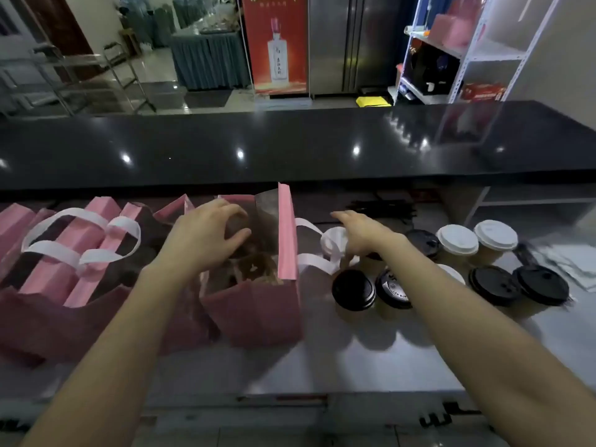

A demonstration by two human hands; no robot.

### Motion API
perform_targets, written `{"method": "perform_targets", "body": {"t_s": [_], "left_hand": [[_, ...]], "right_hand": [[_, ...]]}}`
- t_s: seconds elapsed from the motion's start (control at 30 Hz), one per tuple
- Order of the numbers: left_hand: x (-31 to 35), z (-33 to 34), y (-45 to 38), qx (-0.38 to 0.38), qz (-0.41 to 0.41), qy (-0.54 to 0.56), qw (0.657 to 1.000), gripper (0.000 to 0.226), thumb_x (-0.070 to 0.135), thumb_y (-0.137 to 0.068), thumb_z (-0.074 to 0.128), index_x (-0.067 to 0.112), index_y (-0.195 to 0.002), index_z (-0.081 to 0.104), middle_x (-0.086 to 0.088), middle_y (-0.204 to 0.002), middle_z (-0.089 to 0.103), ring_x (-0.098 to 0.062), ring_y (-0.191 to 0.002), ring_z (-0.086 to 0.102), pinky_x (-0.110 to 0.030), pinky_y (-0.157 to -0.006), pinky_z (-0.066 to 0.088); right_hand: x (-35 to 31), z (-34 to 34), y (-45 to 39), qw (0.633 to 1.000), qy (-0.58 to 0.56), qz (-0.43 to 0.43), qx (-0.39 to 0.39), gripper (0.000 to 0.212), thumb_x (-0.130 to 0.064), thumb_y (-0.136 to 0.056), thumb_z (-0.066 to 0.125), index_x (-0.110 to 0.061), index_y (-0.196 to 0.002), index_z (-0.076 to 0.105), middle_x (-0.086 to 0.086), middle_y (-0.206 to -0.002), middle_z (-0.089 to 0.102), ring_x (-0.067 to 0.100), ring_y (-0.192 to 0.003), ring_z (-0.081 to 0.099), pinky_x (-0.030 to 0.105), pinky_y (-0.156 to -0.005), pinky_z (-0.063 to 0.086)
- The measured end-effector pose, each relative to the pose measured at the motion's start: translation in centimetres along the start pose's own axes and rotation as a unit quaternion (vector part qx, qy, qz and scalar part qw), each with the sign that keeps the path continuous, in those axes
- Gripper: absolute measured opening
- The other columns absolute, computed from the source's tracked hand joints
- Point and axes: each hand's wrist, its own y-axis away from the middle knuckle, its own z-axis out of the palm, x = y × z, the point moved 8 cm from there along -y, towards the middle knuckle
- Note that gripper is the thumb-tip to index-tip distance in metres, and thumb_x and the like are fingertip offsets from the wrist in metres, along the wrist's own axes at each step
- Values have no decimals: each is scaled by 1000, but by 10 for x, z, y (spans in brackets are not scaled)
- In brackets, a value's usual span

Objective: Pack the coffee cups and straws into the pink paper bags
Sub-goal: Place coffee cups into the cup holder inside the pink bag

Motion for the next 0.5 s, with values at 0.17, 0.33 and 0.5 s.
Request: {"method": "perform_targets", "body": {"t_s": [0.17,0.33,0.5], "left_hand": [[-16,13,-15,-3,-17,10,1000,35,49,-100,71,31,-129,72,6,-131,69,-18,-118,66,-43,-93,58],[-30,18,-23,-3,-15,25,1000,32,46,-98,72,32,-127,73,6,-129,70,-17,-122,61,-48,-106,54],[-42,13,-32,11,4,32,999,27,39,-98,72,30,-123,76,5,-126,72,-22,-131,57,-55,-117,44]], "right_hand": [[-5,14,-23,995,37,2,-97,132,-30,-57,106,-23,-167,33,5,-164,45,31,-145,49,44,-113,51],[-17,-40,-17,996,90,-5,6,98,-45,-60,94,-17,-145,54,11,-130,55,33,-123,56,42,-101,55],[-40,-157,20,978,31,-19,205,97,-56,-68,86,-18,-150,49,13,-136,49,35,-131,46,51,-107,48]]}}
